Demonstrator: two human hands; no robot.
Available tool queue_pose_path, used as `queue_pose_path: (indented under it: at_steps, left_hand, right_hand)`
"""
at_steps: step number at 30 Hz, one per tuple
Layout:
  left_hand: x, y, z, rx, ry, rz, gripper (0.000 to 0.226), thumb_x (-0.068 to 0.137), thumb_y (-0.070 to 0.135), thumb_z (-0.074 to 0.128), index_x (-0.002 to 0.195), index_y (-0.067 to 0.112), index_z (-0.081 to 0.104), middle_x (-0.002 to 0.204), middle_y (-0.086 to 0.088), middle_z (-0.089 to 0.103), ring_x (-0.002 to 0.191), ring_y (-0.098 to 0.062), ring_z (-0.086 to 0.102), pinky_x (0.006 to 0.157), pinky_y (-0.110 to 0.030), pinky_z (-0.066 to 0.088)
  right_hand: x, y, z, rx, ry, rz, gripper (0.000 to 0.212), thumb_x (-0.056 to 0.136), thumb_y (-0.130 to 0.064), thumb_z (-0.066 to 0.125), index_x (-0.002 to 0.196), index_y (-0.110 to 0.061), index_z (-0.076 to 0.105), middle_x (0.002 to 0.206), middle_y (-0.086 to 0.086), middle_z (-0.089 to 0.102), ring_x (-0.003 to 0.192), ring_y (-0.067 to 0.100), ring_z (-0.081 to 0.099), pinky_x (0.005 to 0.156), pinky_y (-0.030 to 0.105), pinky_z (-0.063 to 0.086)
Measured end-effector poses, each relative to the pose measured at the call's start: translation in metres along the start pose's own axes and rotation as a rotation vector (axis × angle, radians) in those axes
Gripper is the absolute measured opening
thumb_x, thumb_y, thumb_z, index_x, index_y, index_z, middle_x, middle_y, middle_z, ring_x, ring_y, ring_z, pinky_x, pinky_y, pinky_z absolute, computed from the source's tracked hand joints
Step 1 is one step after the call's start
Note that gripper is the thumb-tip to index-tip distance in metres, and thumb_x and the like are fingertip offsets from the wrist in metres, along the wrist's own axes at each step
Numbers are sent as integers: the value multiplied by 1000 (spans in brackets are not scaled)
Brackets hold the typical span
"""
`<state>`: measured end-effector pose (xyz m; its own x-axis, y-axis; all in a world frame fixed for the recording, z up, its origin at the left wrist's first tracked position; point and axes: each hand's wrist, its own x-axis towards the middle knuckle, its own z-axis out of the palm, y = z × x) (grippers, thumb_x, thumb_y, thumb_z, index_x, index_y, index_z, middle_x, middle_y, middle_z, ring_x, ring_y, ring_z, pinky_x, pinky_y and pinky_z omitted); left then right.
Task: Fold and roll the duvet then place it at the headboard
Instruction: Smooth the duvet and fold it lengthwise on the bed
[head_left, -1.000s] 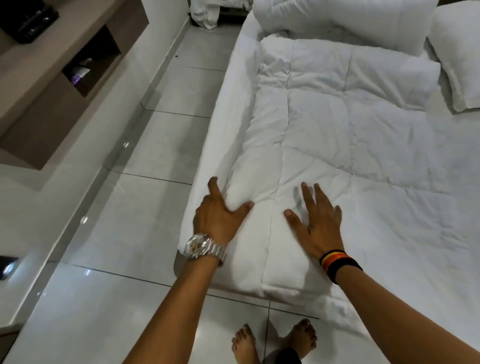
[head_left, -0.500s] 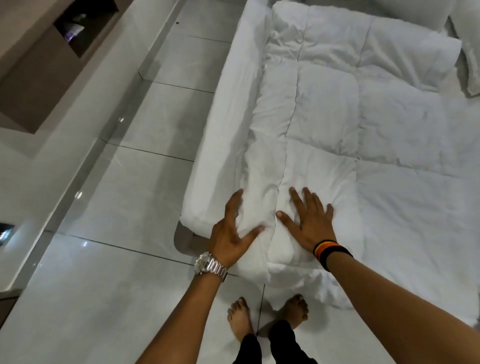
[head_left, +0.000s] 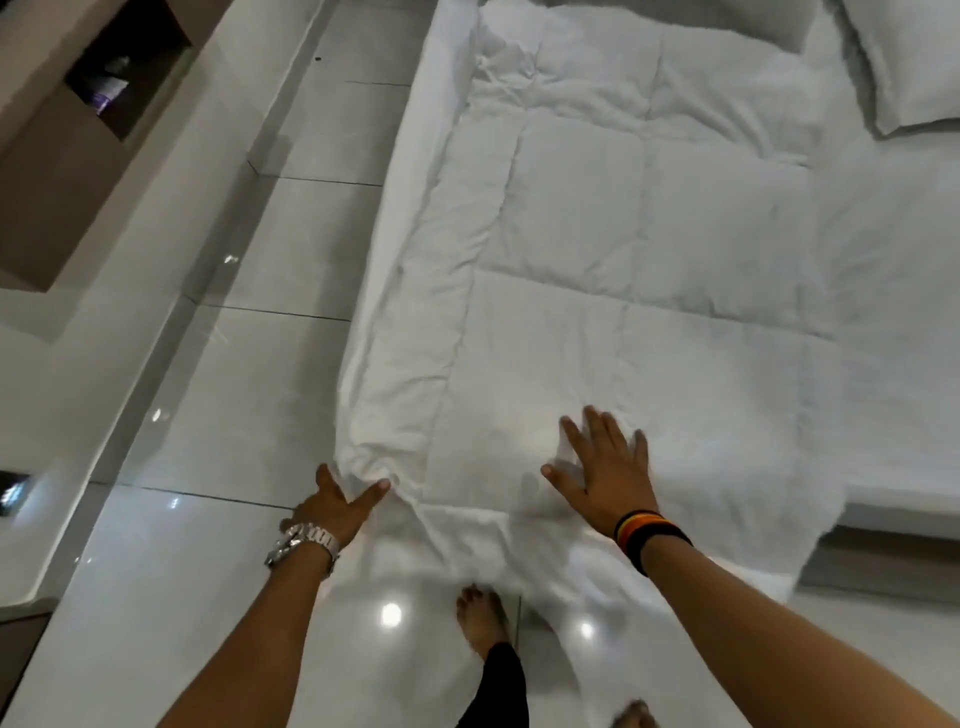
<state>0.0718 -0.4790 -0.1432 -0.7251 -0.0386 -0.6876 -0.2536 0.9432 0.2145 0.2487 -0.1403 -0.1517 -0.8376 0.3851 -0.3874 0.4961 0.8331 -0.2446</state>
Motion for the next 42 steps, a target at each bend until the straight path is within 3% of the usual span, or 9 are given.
queue_pose_path:
  at_steps: [10, 14, 18, 21, 25, 29, 32, 36, 42]
  left_hand:
    - [-83, 85, 110, 62, 329, 516, 95, 90, 67, 39, 165, 15, 16, 171, -15, 14, 156, -37, 18, 124, -54, 24]
    - [-86, 145, 141, 170, 334, 715, 91, 91, 68, 37, 166, 21, 15, 173, -11, 11, 158, -35, 12, 125, -53, 21]
    - [-92, 185, 168, 256, 336, 747, 86, 97, 67, 39, 166, 22, 13, 173, -12, 9, 157, -40, 8, 124, -56, 21]
    - [-99, 202, 178, 309, 345, 762, 79, 101, 61, 42, 165, 22, 18, 171, -15, 14, 156, -40, 14, 120, -59, 27]
    - [-116, 202, 180, 347, 240, 779, 84, 94, 70, 28, 165, 24, 21, 171, -10, 17, 157, -33, 17, 121, -55, 27]
    - [-97, 206, 154, 247, 341, 750, 74, 102, 64, 35, 164, 26, 22, 172, -8, 16, 158, -30, 14, 124, -54, 18]
    - [-53, 212, 111, 168, 474, 638, 71, 104, 57, 39, 165, 26, 19, 172, -12, 11, 159, -34, 8, 125, -57, 9]
    - [31, 217, 42, 80, 533, 452, 73, 105, 59, 32, 166, 27, 10, 172, -16, 6, 158, -37, 4, 125, -57, 5]
    - [139, 250, -27, -129, 363, 559, 84, 100, 64, 44, 166, 26, 8, 166, -14, 30, 150, -37, 30, 122, -50, 22]
  right_hand:
    - [-98, 177, -4, 422, 240, 639, 112, 86, -81, 57, 165, -45, -14, 172, 15, -28, 160, 39, -18, 122, 74, 7]
    - [-80, 216, -13, 728, 222, 754, 135, 76, -75, 78, 163, -45, -21, 173, 27, 6, 157, 46, 23, 120, 66, 28]
    - [-76, 232, -15, 887, 402, 568, 110, 80, -53, 87, 163, -36, 17, 132, 17, 64, 119, 40, 63, 93, 41, 52]
    - [-97, 262, -21, 875, 513, 508, 85, 78, -54, 88, 145, -43, 36, 111, 1, 65, 98, 29, 63, 82, 36, 52]
    - [-123, 295, -24, 791, 379, 619, 95, 75, -55, 89, 152, -29, 39, 128, 12, 63, 119, 42, 61, 91, 47, 53]
    - [-88, 242, -39, 430, 427, 607, 119, 80, -77, 70, 169, -26, 9, 169, 22, 22, 155, 41, 23, 121, 61, 19]
    - [-42, 181, -48, 272, 485, 334, 106, 88, -85, 50, 169, -34, 4, 177, 13, 0, 163, 32, 2, 126, 63, -1]
    - [49, 83, -51, 162, 371, 95, 95, 92, -87, 30, 168, -41, -5, 177, 7, -15, 163, 30, -9, 125, 65, -9]
    - [181, -27, -51, 98, 288, 27, 92, 94, -86, 22, 168, -39, -4, 177, 9, -15, 163, 33, -11, 124, 69, -7]
